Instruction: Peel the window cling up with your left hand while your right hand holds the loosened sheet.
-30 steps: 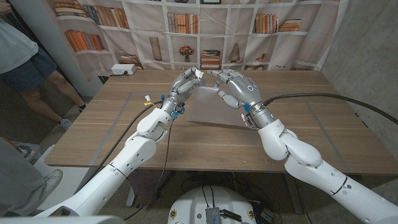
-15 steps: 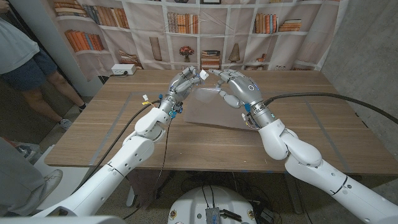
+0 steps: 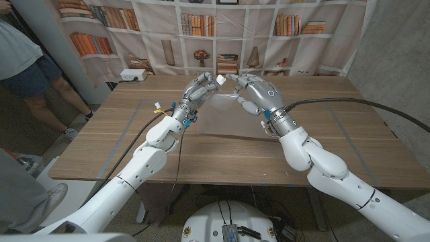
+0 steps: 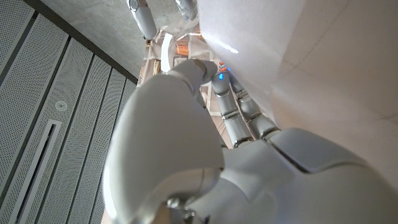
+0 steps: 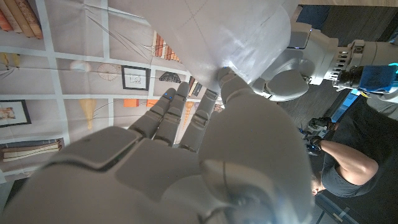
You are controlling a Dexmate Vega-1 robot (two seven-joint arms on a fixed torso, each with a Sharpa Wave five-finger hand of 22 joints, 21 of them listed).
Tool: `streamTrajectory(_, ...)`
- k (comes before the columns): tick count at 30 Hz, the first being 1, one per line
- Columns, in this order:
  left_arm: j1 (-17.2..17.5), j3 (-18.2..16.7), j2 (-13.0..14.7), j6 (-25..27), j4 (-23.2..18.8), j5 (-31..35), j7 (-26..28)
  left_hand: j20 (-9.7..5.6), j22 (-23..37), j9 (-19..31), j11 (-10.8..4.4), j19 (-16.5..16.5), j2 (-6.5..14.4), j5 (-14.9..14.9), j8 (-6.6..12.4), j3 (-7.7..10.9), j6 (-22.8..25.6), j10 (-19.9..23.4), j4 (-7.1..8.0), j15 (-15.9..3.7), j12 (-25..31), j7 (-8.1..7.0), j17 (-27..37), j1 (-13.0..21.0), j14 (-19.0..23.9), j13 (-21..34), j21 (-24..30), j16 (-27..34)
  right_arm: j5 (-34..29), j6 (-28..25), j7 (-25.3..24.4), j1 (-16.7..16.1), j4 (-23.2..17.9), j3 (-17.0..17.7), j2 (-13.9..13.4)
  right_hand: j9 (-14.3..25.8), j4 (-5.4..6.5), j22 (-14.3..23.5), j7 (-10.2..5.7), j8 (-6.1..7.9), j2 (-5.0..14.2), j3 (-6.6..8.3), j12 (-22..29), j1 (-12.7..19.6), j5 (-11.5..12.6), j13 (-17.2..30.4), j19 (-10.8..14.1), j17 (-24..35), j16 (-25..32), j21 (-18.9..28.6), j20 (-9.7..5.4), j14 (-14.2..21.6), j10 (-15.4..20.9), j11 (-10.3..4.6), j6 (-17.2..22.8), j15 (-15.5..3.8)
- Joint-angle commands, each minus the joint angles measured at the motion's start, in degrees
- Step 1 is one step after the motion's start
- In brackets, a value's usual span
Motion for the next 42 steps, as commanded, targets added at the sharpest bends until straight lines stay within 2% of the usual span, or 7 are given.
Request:
streamTrajectory(1, 0.4, -0.02, -1.79, -2.08, 0.74, 1.45, 2.3, -5.17, -0.41, -4.77, -0.21, 1.61, -0.84, -4.79, -3.38, -5.1, -1.11, 1.65, 3.14, -8.15, -2.08, -0.64, -8.63, -7.78, 2.76, -2.57, -2.34, -4.73, 0.18, -0.25, 0.06, 0.12, 0.26, 0.22, -0.31, 0.14, -0.36, 0.12, -0.41, 0.15, -0.1, 0.07, 2.83, 0.39, -0.44, 2.3, 0.17, 0.28, 0.56, 0.21, -2.67, 0.47, 2.67, -2.2, 0.67, -11.15)
streamTrajectory(6, -0.33, 0.19, -1.77, -2.53, 1.93, 0.34, -0.48, -5.12, -0.46, -7.67, -0.19, 2.19, -0.87, -12.07, -6.3, -8.7, -2.79, -0.03, 5.8, -8.2, -4.03, -0.5, -10.71, -14.26, 1.87, -3.68, -4.83, -6.9, 0.35, -0.21, 0.01, 0.18, 0.46, 0.25, -0.4, 0.15, -0.4, 0.12, -0.51, 0.18, -0.12, 0.07, 2.78, 0.45, -0.53, 2.22, 0.18, 0.33, 0.56, 0.2, -2.66, 0.54, 2.7, -2.2, 0.8, -11.15)
streamTrajectory(10, -0.18, 0.39, -1.93, -2.72, 1.87, 1.52, 0.69, -4.49, -0.35, -8.85, -0.11, 2.34, -0.74, -16.27, -7.56, -10.17, -3.06, -0.92, 6.54, -8.23, -4.89, -0.12, -10.97, -16.73, 0.76, -4.08, -6.09, -7.7, 0.43, -0.27, 0.3, 0.17, 0.41, 0.23, -0.57, 0.16, -0.44, 0.12, -0.56, 0.2, -0.14, 0.07, 2.72, 0.51, -0.62, 2.14, 0.19, 0.36, 0.56, 0.2, -2.65, 0.58, 2.73, -2.19, 0.91, -11.15)
streamTrajectory(19, -0.33, 0.52, -1.38, -2.79, 2.19, 1.59, -0.46, -3.65, -0.22, -9.51, -0.13, 1.74, -0.36, -21.88, -8.62, -11.5, -4.29, -1.57, 7.19, -8.14, -5.59, 0.73, -10.61, -19.44, -1.22, -4.17, -7.87, -9.06, 0.2, -0.39, 0.09, 0.2, 0.47, 0.04, -0.51, 0.18, -0.5, 0.12, -0.57, 0.21, -0.16, 0.08, 2.66, 0.61, -0.77, 2.06, 0.28, 0.43, 0.56, 0.22, -2.64, 0.69, 2.81, -2.19, 1.05, -11.15)
streamTrajectory(25, -0.88, 0.71, -0.32, -2.58, 2.35, 2.08, -1.96, -2.24, -0.32, -13.67, -0.11, -1.33, -0.05, -27.16, -11.76, -12.04, -6.6, -3.91, 7.51, -7.98, -9.0, 1.28, -14.7, -21.98, -7.68, -7.44, -11.61, -16.35, -0.04, -0.26, -0.03, 0.45, 0.61, -0.27, -0.38, 0.19, -0.54, 0.12, -0.57, 0.2, -0.18, 0.08, 2.6, 0.69, -0.88, 1.98, 0.32, 0.48, 0.55, 0.22, -2.72, 0.76, 2.83, -2.18, 1.11, -11.16)
streamTrajectory(33, -1.47, 0.98, 0.67, -3.03, 2.53, 3.65, -3.03, -1.55, -0.47, -17.13, 0.02, -3.1, -0.62, -27.99, -14.12, -11.73, -7.85, -5.23, 6.71, -7.12, -11.49, 1.14, -17.1, -22.53, -10.0, -9.87, -15.0, -20.64, -0.25, -0.45, -0.34, 0.42, 0.61, -0.36, -0.23, 0.21, -0.58, 0.13, -0.57, 0.2, -0.21, 0.07, 2.63, 0.78, -1.03, 1.99, 0.37, 0.54, 0.53, 0.23, -2.71, 0.84, 2.97, -2.18, 1.23, -11.16)
streamTrajectory(42, -2.14, 1.26, 2.58, -0.69, 1.63, 4.43, -3.33, -0.78, -0.39, -17.43, -0.18, -3.43, 0.46, -27.63, -14.6, -9.69, -9.47, -6.11, 4.6, -6.58, -12.37, 1.26, -17.06, -19.73, -10.9, -9.99, -16.74, -22.22, -0.53, -0.32, -1.11, 0.5, 0.79, -0.46, -0.05, 0.23, -0.6, 0.13, -0.62, 0.18, -0.23, 0.07, 2.58, 0.85, -1.15, 1.93, 0.4, 0.61, 0.52, 0.22, -2.7, 0.93, 3.01, -2.17, 1.31, -11.16)
